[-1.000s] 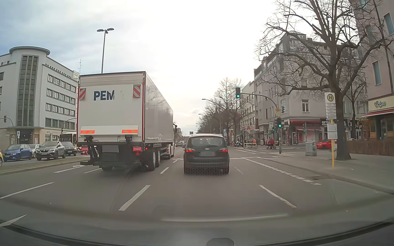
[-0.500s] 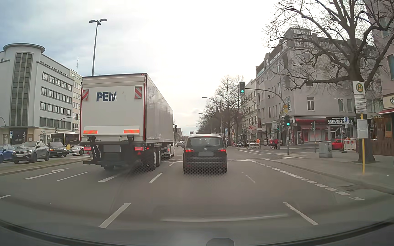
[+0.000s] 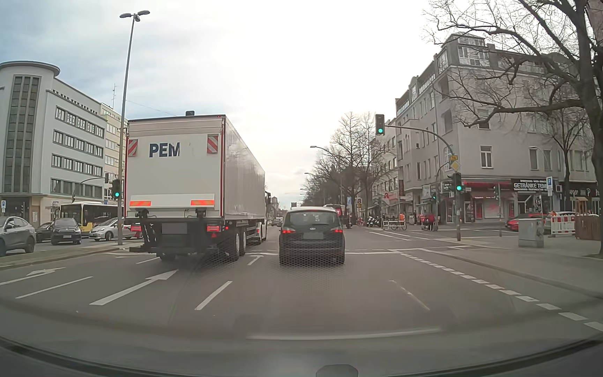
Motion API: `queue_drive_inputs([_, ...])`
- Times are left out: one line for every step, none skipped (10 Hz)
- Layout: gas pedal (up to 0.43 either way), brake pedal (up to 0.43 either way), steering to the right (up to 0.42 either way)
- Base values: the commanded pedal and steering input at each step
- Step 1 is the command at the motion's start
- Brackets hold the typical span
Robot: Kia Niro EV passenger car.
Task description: Follow the waypoints while adhering to traffic rules and regulations
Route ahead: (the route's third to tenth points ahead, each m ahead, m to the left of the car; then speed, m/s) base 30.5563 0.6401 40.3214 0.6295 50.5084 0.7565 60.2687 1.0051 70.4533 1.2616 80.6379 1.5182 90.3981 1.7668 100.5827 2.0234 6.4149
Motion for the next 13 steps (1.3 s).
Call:
queue_drive_inputs([0.24,0.0,-0.002])
queue_drive_inputs([0.24,0.0,-0.002])
queue_drive_inputs([0.228,0.0,-0.002])
queue_drive_inputs([0.197,0.0,-0.002])
queue_drive_inputs([0.157,0.0,-0.002])
queue_drive_inputs([0.15,0.0,-0.002])
queue_drive_inputs([0.138,0.0,-0.002])
queue_drive_inputs([0.157,0.0,-0.002])
queue_drive_inputs([0.157,0.0,-0.002])
queue_drive_inputs([0.157,0.0,-0.002])
queue_drive_inputs([0.157,0.0,-0.002])
queue_drive_inputs([0.157,0.0,-0.002])
queue_drive_inputs([0.157,0.0,-0.002])
